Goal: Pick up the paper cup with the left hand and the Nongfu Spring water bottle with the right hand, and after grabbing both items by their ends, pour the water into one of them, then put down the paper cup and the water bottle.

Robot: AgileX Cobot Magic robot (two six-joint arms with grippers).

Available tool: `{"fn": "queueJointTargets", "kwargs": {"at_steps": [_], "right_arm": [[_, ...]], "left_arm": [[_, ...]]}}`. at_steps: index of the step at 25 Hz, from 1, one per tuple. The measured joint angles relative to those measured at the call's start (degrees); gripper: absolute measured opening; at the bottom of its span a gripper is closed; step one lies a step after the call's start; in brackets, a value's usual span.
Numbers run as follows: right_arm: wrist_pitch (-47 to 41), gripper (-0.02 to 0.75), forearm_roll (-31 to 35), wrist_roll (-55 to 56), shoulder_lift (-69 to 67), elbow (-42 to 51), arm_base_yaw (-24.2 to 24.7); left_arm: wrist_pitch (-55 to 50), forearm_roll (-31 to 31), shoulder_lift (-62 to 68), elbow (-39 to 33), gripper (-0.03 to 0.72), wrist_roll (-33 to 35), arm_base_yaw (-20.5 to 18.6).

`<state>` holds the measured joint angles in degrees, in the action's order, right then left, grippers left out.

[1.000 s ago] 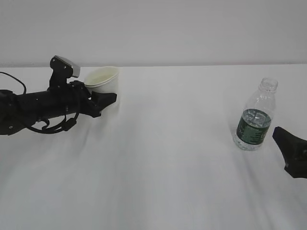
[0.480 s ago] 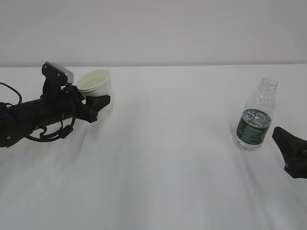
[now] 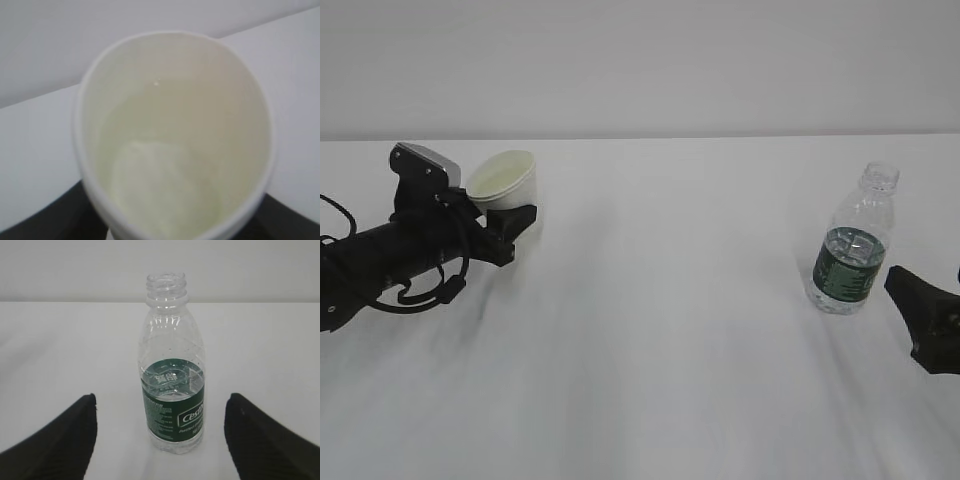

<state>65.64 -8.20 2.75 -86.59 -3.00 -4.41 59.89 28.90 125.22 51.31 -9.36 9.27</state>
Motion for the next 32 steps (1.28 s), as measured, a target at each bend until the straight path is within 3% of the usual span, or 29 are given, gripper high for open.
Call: {"fn": "queueJointTargets", "kwargs": {"at_steps": [32], "right_arm": [[0.0,0.594,-0.7,0.1,0.0,0.0,0.0]], "left_arm": [[4.1,-3.9,3.8,-4.4,0.425,0.8,0.0]]}}
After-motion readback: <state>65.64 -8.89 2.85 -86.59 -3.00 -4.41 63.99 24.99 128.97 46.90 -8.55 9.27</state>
